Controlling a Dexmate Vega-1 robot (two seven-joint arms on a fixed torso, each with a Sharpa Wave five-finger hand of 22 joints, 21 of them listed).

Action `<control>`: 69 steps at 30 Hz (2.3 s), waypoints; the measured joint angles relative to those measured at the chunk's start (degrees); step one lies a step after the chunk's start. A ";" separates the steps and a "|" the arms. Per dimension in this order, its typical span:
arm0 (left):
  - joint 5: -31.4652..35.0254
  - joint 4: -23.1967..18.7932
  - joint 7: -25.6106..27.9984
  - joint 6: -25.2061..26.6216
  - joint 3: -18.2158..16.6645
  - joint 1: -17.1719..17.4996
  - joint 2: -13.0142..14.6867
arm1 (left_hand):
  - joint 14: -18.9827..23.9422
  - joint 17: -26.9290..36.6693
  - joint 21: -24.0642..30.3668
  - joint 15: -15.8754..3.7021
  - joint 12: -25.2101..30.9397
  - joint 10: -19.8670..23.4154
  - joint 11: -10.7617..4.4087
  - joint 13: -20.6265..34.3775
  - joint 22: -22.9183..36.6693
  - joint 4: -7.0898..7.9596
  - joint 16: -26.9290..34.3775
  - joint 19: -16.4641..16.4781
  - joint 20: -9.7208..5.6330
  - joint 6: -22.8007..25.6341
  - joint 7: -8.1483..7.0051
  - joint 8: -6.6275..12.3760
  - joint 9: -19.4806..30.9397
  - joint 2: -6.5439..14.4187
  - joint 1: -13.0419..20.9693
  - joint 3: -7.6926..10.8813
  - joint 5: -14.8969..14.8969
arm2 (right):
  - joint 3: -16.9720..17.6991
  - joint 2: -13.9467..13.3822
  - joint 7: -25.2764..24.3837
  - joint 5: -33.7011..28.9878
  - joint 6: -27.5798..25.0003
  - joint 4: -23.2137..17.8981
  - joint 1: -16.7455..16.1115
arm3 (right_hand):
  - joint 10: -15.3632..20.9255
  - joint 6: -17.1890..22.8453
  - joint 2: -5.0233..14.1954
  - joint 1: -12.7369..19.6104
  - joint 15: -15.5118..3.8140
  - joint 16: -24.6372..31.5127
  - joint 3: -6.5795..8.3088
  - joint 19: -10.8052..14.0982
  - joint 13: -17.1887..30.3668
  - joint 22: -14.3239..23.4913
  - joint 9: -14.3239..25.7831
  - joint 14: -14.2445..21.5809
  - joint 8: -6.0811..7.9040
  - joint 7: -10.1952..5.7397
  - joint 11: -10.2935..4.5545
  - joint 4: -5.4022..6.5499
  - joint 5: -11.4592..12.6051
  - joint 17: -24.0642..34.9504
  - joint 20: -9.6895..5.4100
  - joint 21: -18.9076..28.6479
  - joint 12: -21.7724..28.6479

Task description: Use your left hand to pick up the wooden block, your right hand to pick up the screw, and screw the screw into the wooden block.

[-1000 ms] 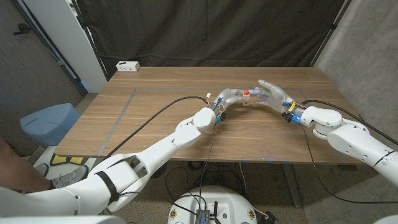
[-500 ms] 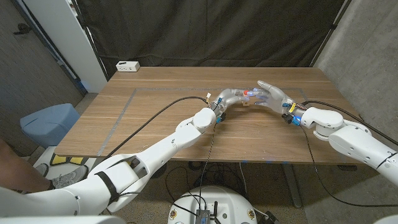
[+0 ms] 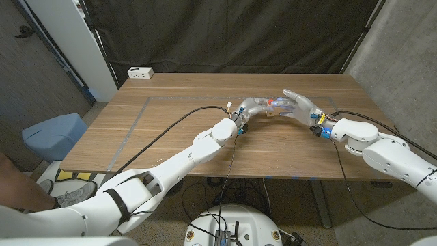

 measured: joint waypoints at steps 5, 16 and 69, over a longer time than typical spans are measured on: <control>0.02 -0.02 0.00 -0.05 0.00 0.02 0.02 | 0.00 0.00 0.00 0.00 0.00 -0.01 -0.01 0.00 0.00 0.00 0.00 0.00 0.00 0.00 0.00 -0.01 0.00 0.06 -0.06 0.00 -0.01 | 0.52 -0.10 -0.72 -0.03 0.19 -0.28 -0.52 | 0.14 0.09 0.00 0.00 0.02 0.19 0.00 1.01 0.00 0.00 0.00 0.39 -0.44 -0.09 -0.03 0.00 0.00 0.00 -0.16 0.05 0.00; 0.15 -0.35 0.06 -0.11 -0.01 0.11 0.17 | 0.00 0.00 0.00 0.00 0.00 -0.06 -0.01 0.00 0.00 0.00 0.00 0.00 0.00 0.00 0.00 -0.07 -0.01 0.08 -0.08 0.00 -0.21 | 1.61 -0.07 -2.79 -0.51 0.48 -0.71 -1.56 | -0.89 -3.34 -0.54 0.54 0.33 -0.08 -0.44 3.05 0.14 -0.06 0.00 0.70 -2.55 -1.03 1.59 -0.44 0.00 0.00 0.46 0.46 -0.91; 1.17 -3.94 1.18 1.71 0.25 1.49 0.99 | 0.00 -0.02 0.00 0.00 0.00 -0.34 0.02 0.00 0.00 0.00 0.00 0.00 0.00 0.00 0.00 0.02 -0.01 0.12 -0.13 0.00 0.01 | -0.94 0.49 2.63 0.00 -0.09 2.84 1.88 | -7.67 -14.98 -1.36 -0.93 1.75 -1.37 -2.04 -2.46 0.12 0.03 0.11 -1.17 -2.44 -4.52 2.03 0.21 0.00 0.41 0.82 -0.91 -1.49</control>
